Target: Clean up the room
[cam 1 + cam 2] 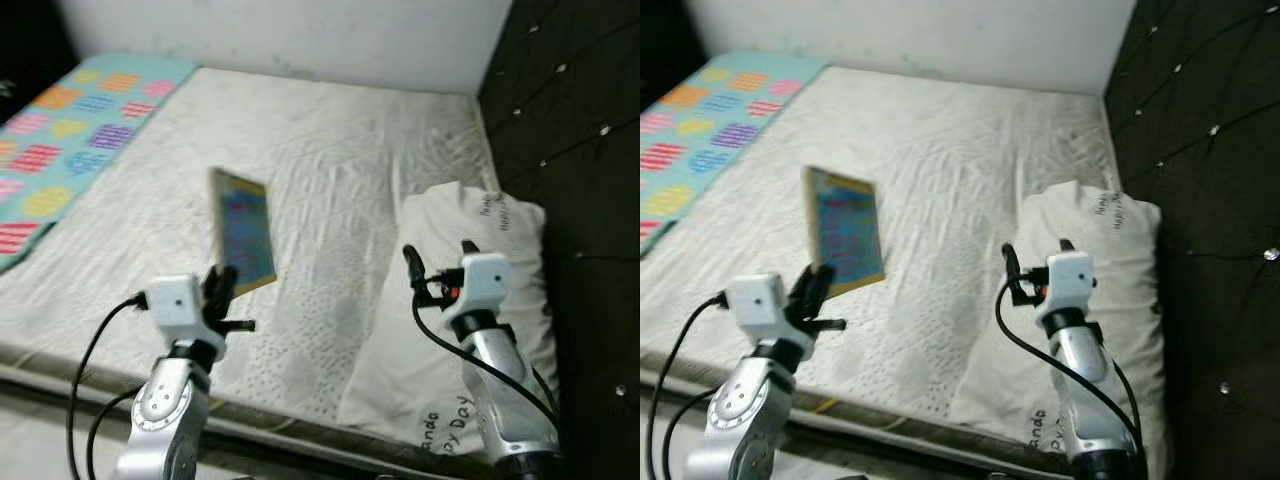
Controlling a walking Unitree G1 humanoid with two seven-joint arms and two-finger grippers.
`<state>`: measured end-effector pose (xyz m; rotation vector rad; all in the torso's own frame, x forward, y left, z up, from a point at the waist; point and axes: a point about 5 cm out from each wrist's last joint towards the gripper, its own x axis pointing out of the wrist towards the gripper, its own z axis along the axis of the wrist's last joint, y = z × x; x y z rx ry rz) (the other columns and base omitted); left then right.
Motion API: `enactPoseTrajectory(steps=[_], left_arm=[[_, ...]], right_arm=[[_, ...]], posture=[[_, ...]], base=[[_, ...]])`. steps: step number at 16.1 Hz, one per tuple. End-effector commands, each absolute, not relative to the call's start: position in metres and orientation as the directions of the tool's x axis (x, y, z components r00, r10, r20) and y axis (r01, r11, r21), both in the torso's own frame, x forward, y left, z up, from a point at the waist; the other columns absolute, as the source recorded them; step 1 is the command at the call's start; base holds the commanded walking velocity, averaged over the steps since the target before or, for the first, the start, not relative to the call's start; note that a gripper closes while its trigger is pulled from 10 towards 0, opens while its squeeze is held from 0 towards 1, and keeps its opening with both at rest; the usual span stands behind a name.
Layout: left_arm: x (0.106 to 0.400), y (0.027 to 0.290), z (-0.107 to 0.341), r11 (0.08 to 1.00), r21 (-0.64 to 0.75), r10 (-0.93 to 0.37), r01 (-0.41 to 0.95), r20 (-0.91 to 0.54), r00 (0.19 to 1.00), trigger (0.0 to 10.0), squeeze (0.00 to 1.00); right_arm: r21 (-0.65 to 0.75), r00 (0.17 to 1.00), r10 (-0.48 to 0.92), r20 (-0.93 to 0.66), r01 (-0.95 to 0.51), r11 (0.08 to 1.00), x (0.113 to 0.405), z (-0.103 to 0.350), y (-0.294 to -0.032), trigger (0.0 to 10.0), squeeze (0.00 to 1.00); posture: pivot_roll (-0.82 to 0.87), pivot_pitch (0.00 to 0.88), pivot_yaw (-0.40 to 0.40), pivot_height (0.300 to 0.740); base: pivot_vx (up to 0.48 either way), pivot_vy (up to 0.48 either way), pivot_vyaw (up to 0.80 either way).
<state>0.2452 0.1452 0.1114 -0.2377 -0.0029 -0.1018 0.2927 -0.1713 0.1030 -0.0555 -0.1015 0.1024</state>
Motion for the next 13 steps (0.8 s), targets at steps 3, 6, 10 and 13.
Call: enactPoseTrajectory(steps=[3, 6, 10, 13], left_arm=[[0.2475, 0.1361, 0.1219, 0.96, -0.24, -0.135, 0.146, 0.065, 0.989, 10.0, 0.0], [0.2474, 0.1356, 0.122, 0.958, -0.248, -0.131, 0.142, 0.063, 0.989, 10.0, 0.0], [0.2473, 0.1355, 0.1223, 0.957, -0.255, -0.126, 0.139, 0.066, 0.99, 10.0, 0.0], [0.2473, 0.1366, 0.1216, 0.953, -0.276, -0.112, 0.125, 0.064, 0.992, 10.0, 0.0]], right_arm=[[-0.065, 0.991, 0.09, 0.099, -0.084, 0.994, 0.2925, 0.1031, -0.1773, 10.0, 0.0], [-0.068, 0.991, 0.09, 0.097, -0.084, 0.994, 0.2924, 0.1029, -0.1781, 10.0, 0.0], [-0.073, 0.991, 0.093, 0.091, -0.087, 0.994, 0.2927, 0.1023, -0.1789, 10.0, 0.0], [-0.075, 0.992, 0.095, 0.088, -0.088, 0.993, 0.2929, 0.1018, -0.1791, 10.0, 0.0]], posture=[[-0.13, 0.091, 0.016, 0.74], [-0.13, 0.092, 0.012, 0.74], [-0.13, 0.094, 0.009, 0.74], [-0.13, 0.095, 0.008, 0.74]], base=[[0.0, -0.341, 0.0], [0.0, -0.16, 0.0], [0.0, 0.0, 0.0], [0.0, 0.0, 0.0]])
